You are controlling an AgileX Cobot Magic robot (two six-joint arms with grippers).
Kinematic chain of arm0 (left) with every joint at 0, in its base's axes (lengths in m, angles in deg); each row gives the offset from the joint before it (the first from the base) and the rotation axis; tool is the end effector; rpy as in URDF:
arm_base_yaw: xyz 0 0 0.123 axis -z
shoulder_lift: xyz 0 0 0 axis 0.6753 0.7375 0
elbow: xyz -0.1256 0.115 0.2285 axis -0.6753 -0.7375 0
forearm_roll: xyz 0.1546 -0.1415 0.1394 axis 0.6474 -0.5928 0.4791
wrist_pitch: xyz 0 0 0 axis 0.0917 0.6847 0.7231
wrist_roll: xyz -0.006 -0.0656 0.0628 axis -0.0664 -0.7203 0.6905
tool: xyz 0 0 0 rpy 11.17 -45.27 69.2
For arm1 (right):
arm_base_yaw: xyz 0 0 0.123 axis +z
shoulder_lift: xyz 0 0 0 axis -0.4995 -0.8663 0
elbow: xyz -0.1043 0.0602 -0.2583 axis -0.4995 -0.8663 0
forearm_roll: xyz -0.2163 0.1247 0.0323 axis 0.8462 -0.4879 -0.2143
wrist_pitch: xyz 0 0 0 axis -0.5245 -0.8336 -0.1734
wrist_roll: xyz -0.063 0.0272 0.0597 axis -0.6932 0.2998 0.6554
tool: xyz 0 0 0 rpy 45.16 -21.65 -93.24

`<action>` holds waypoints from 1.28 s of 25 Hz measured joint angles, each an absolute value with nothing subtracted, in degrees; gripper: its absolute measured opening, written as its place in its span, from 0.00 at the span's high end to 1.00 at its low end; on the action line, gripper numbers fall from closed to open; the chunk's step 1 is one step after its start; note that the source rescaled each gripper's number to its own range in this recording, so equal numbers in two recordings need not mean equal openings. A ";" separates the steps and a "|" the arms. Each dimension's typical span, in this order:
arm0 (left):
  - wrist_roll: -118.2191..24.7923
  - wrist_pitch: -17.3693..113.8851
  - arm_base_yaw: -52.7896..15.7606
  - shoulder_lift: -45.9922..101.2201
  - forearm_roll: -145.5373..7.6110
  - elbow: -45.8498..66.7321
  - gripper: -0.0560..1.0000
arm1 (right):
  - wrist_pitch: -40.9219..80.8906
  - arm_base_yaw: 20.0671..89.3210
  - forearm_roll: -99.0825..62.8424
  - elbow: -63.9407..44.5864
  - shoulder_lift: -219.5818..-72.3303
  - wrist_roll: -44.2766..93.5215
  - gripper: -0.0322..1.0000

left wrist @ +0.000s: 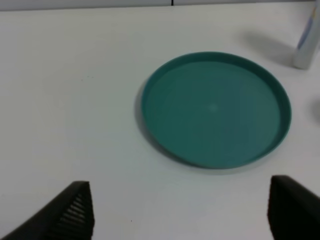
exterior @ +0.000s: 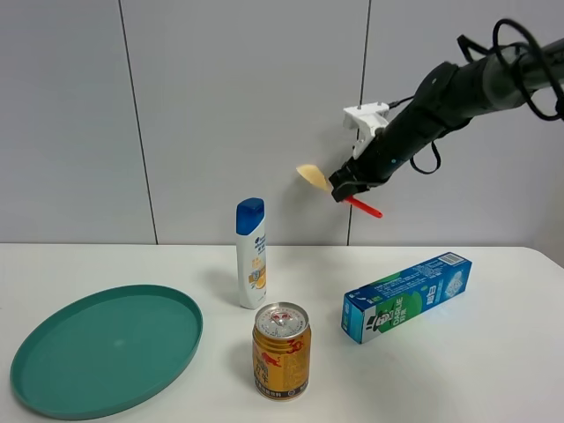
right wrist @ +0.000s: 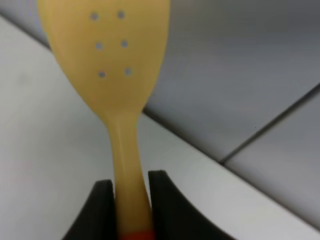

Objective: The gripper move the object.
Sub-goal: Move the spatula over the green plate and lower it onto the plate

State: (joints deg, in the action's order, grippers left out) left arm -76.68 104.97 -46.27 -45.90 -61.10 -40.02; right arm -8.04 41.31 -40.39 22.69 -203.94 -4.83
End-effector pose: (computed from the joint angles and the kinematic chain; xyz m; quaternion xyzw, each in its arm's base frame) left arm -0.0064 -0.0082 0.2801 0.0043 0.8474 -0.0127 0.5308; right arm 0.5073 0.1300 0.2091 -0.3586 0.8481 0.0906 0.3795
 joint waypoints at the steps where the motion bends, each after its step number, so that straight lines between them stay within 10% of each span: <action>1: -76.68 104.97 -46.27 -45.90 -61.10 -40.02 0.00 | -8.21 41.31 -41.90 22.69 -202.90 -5.04 0.97; 21: -76.68 104.97 -46.27 -45.90 -61.10 -40.02 0.00 | -18.28 64.29 -48.32 22.69 -187.52 -5.88 0.97; 32: -76.68 104.97 -46.27 -45.90 -61.10 -40.02 0.00 | -3.32 75.20 -47.05 22.69 -202.02 -7.43 0.97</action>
State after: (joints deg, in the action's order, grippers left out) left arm -76.68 104.97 -46.27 -45.90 -61.10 -40.02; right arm -3.32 75.20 -47.05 22.69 -202.02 -7.43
